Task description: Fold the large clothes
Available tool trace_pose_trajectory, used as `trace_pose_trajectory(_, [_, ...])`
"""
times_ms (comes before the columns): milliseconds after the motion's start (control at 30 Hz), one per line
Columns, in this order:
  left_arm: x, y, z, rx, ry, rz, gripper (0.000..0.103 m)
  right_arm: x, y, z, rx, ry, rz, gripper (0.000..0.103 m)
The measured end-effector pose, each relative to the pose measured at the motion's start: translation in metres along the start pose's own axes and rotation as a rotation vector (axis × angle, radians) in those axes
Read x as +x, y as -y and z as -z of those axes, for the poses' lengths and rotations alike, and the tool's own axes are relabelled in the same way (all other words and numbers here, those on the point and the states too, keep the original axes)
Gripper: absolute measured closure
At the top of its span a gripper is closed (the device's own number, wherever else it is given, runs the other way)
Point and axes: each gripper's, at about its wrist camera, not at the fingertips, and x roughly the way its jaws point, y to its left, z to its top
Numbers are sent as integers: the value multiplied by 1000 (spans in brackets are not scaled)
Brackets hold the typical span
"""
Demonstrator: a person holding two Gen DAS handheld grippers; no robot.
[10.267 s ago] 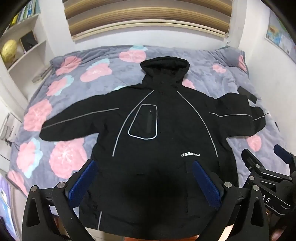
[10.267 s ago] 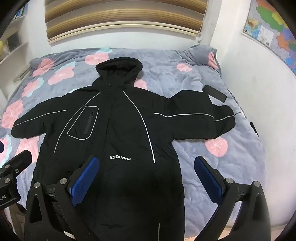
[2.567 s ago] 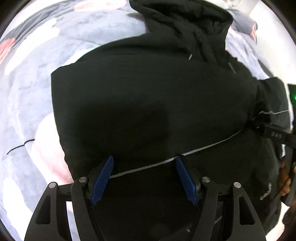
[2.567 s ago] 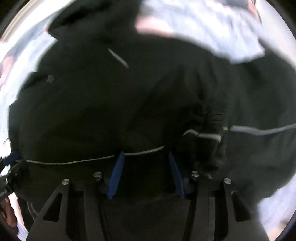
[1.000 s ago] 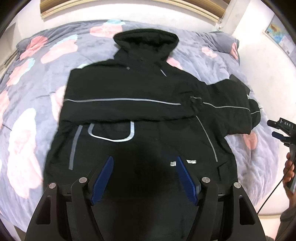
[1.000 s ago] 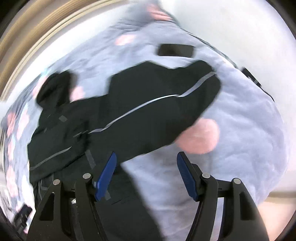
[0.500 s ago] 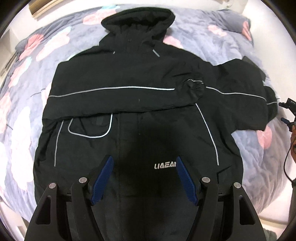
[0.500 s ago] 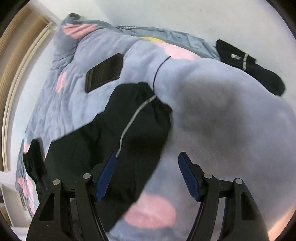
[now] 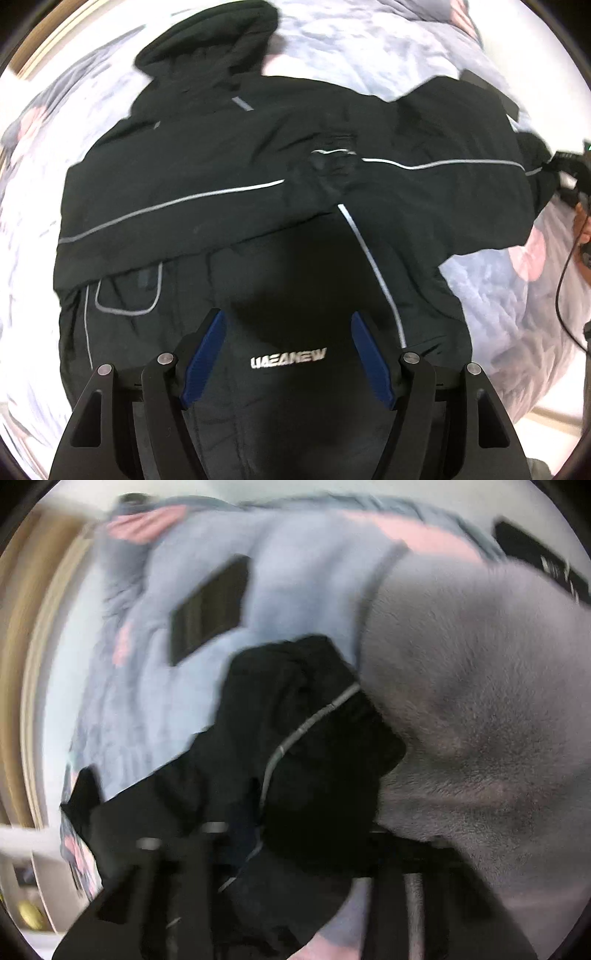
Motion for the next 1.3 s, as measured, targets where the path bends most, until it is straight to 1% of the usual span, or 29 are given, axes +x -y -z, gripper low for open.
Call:
trace_pose_trajectory(33, [-1,5,-2,18,7,-1,31,-16,-7,4,-34,43,9,81])
trace_pose_trajectory(100, [-2,11,-4,37,19,1,31,-51,-18,14,-106,157,95,81])
trace_pose_trajectory(167, [-1,14,-6,48,19,12,31,-71,-18,22,-147,227,169,81])
trace_pose_trajectory(200, [0,14,-6,51,16,18,31,-71,-14,24,-148,226,187,81])
trace_pose_trajectory(233, [2,14,-5,55,13,23,31,-65,-7,25,-140,204,201,81])
trace_pose_trajectory(300, [3,11,-4,61,12,24,31,-39,12,28,-92,131,264,81])
trace_pose_trajectory(367, [1,6,-3,57,21,29,31,-12,20,27,-80,63,304,81])
trace_pose_trajectory(433, [-2,-3,-2,50,35,33,31,-8,18,27,-87,55,328,81])
trace_pose_trajectory(467, [-5,-10,-1,42,49,32,31,-15,8,27,-95,66,336,82])
trace_pose_trajectory(533, [-9,-24,0,19,68,35,31,-34,-14,30,-119,105,291,82])
trace_pose_trajectory(633, [-13,-55,4,-35,94,60,31,-61,-53,43,-191,152,239,83])
trace_pose_trajectory(700, [-14,-75,7,-65,109,68,31,-74,-88,61,-245,167,199,83])
trace_pose_trajectory(800, [-15,-106,14,-107,128,72,31,-77,-154,100,-373,162,171,83])
trace_pose_trajectory(833, [-16,-118,17,-120,134,73,31,-81,-166,117,-406,157,162,83])
trace_pose_trajectory(933, [-14,-153,25,-151,137,69,31,-71,-229,166,-521,127,129,83])
trace_pose_trajectory(967, [-13,-164,27,-160,138,68,31,-65,-257,188,-571,107,111,83])
trace_pose_trajectory(1100, [-6,-208,36,-211,132,75,31,-43,-337,257,-716,51,52,83])
trace_pose_trajectory(1167, [1,-229,37,-236,124,79,31,-25,-380,295,-788,8,25,83])
trace_pose_trajectory(1233, [7,-249,37,-262,120,77,31,-9,-410,321,-839,-18,19,83])
trace_pose_trajectory(1300, [12,-266,37,-293,123,81,31,14,-445,353,-902,-66,-7,83])
